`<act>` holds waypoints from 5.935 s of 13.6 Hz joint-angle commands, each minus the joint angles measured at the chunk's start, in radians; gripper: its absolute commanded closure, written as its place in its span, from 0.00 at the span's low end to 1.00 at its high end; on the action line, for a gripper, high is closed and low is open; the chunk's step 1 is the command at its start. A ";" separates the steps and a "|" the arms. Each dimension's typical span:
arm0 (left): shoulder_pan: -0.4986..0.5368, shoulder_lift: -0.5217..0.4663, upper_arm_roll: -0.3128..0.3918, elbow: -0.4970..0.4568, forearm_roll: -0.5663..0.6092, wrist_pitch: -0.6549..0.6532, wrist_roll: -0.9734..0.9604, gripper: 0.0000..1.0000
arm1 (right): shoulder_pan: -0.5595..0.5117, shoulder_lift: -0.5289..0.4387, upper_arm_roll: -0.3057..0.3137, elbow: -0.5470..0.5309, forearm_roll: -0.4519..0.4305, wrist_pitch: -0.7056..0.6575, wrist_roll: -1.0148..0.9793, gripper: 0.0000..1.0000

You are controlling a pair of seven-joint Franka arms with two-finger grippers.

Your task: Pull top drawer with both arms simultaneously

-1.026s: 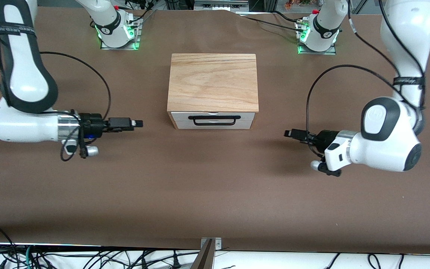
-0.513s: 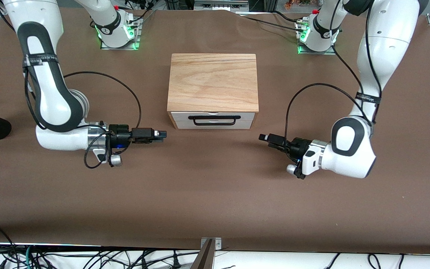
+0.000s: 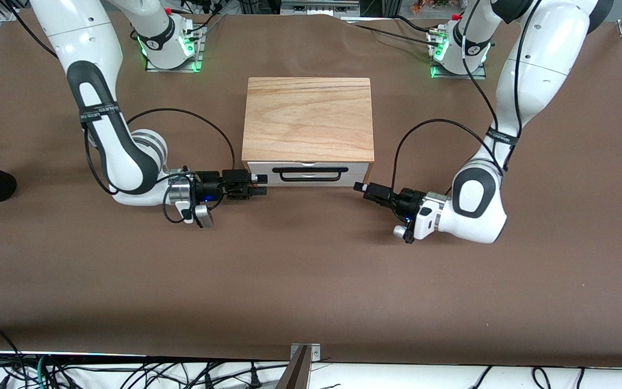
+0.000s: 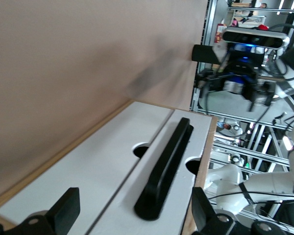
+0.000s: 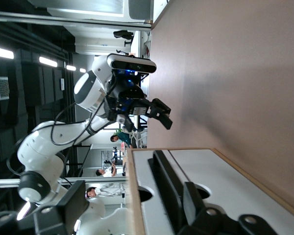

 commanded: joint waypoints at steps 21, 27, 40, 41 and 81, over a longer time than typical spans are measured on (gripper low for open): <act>-0.013 0.015 -0.114 -0.078 -0.149 0.078 0.196 0.66 | 0.045 0.075 0.006 -0.020 0.030 0.003 -0.141 0.76; -0.005 0.020 -0.111 -0.080 -0.144 0.077 0.226 0.69 | 0.045 0.075 0.006 -0.018 0.030 0.003 -0.141 0.79; 0.004 0.065 -0.087 0.007 -0.134 0.080 0.188 0.79 | 0.043 0.075 0.006 -0.012 0.030 0.006 -0.138 0.79; 0.004 0.072 -0.081 0.021 -0.132 0.080 0.179 0.78 | 0.043 0.077 0.006 -0.009 0.032 0.009 -0.129 0.79; -0.042 0.250 -0.067 0.293 -0.106 0.282 0.092 0.52 | 0.018 0.310 -0.005 0.525 0.023 0.118 0.199 0.94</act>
